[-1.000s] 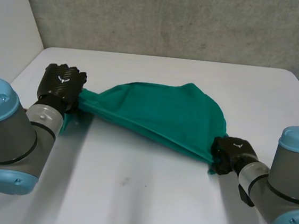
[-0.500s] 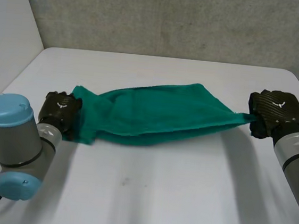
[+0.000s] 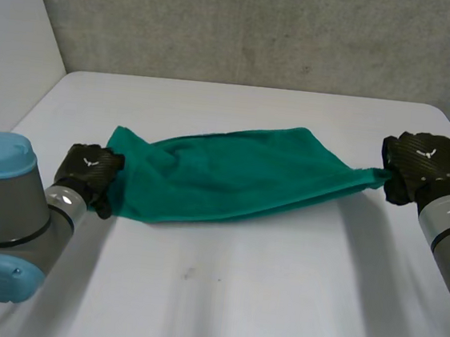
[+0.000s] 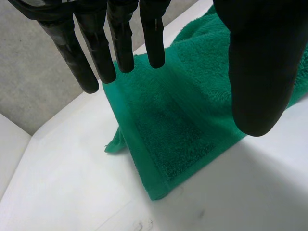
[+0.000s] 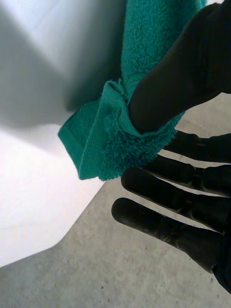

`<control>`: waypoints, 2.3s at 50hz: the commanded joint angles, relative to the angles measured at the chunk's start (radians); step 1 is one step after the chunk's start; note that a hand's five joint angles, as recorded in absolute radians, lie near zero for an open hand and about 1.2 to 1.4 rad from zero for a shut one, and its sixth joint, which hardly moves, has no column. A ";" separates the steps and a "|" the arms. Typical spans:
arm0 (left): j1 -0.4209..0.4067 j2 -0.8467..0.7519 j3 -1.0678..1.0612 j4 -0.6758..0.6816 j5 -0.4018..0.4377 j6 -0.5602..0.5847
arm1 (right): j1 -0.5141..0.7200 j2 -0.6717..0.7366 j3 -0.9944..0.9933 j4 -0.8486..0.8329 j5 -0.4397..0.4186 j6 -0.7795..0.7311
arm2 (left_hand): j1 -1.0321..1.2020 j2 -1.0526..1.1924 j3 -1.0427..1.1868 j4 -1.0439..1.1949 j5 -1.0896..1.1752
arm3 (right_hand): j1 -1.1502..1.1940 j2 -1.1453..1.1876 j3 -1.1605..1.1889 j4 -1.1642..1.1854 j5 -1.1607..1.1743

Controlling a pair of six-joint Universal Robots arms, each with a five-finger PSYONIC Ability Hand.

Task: Fold the towel.

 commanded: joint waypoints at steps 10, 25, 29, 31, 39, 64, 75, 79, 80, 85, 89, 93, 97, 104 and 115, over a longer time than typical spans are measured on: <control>0.102 -0.052 0.049 -0.140 0.173 0.010 | -0.091 0.077 -0.037 0.014 -0.091 -0.007 | 0.016 0.016 0.013 0.027 0.030 | 0.441 0.228 0.218 0.204 0.242; 0.107 -0.164 0.196 -0.149 0.176 0.007 | -0.088 0.091 -0.034 0.012 -0.092 -0.008 | 0.215 0.216 0.213 0.226 0.229 | 0.441 0.228 0.218 0.204 0.242; 0.107 -0.178 0.212 -0.149 0.176 0.008 | -0.088 0.092 -0.034 0.012 -0.092 -0.008 | 0.221 0.222 0.219 0.232 0.235 | 0.441 0.228 0.218 0.204 0.242; 0.107 -0.184 0.218 -0.149 0.176 0.008 | -0.088 0.092 -0.034 0.012 -0.092 -0.010 | 0.221 0.222 0.219 0.232 0.235 | 0.441 0.228 0.218 0.204 0.242; 0.107 -0.195 0.224 -0.151 0.176 0.008 | -0.088 0.092 -0.034 0.012 -0.092 -0.010 | 0.204 0.204 0.201 0.215 0.218 | 0.441 0.228 0.218 0.204 0.242; 0.108 -0.206 0.270 -0.278 0.180 0.010 | -0.083 0.120 -0.029 0.014 -0.092 -0.036 | 0.209 0.210 0.207 0.221 0.223 | 0.441 0.228 0.218 0.204 0.242; 0.108 -0.238 0.313 -0.278 0.180 0.008 | -0.083 0.122 -0.031 0.012 -0.092 -0.036 | 0.303 0.304 0.301 0.315 0.318 | 0.441 0.228 0.218 0.204 0.242; 0.108 -0.245 0.324 -0.278 0.180 0.008 | -0.083 0.122 -0.031 0.012 -0.092 -0.036 | 0.353 0.354 0.351 0.364 0.367 | 0.441 0.228 0.218 0.204 0.242; 0.108 -0.247 0.327 -0.278 0.180 0.008 | -0.083 0.122 -0.031 0.012 -0.092 -0.036 | 0.362 0.363 0.360 0.373 0.376 | 0.441 0.228 0.218 0.204 0.242; 0.108 -0.259 0.347 -0.278 0.181 0.007 | -0.082 0.123 -0.031 0.012 -0.092 -0.036 | 0.476 0.477 0.474 0.487 0.490 | 0.441 0.228 0.218 0.204 0.242; 0.108 -0.272 0.359 -0.278 0.183 0.007 | -0.082 0.123 -0.031 0.012 -0.092 -0.036 | 0.626 0.626 0.623 0.637 0.640 | 0.441 0.228 0.218 0.204 0.242; 0.108 -0.273 0.365 -0.280 0.184 0.007 | -0.082 0.123 -0.029 0.012 -0.092 -0.036 | 0.776 0.777 0.774 0.787 0.790 | 0.441 0.228 0.218 0.204 0.242; 0.108 -0.265 0.363 -0.280 0.183 0.004 | -0.083 0.122 -0.029 0.012 -0.092 -0.036 | 0.972 0.973 0.970 0.983 0.986 | 0.441 0.228 0.218 0.204 0.242; 0.113 -0.198 0.339 -0.283 0.166 0.005 | -0.082 0.118 -0.034 0.014 -0.089 -0.034 | 0.972 0.973 0.970 0.984 0.987 | 0.441 0.228 0.218 0.204 0.242; 0.151 0.179 0.055 -0.306 0.091 0.091 | -0.082 -0.010 -0.062 0.251 -0.091 -0.183 | 0.972 0.973 0.970 0.984 0.987 | 0.441 0.228 0.218 0.204 0.242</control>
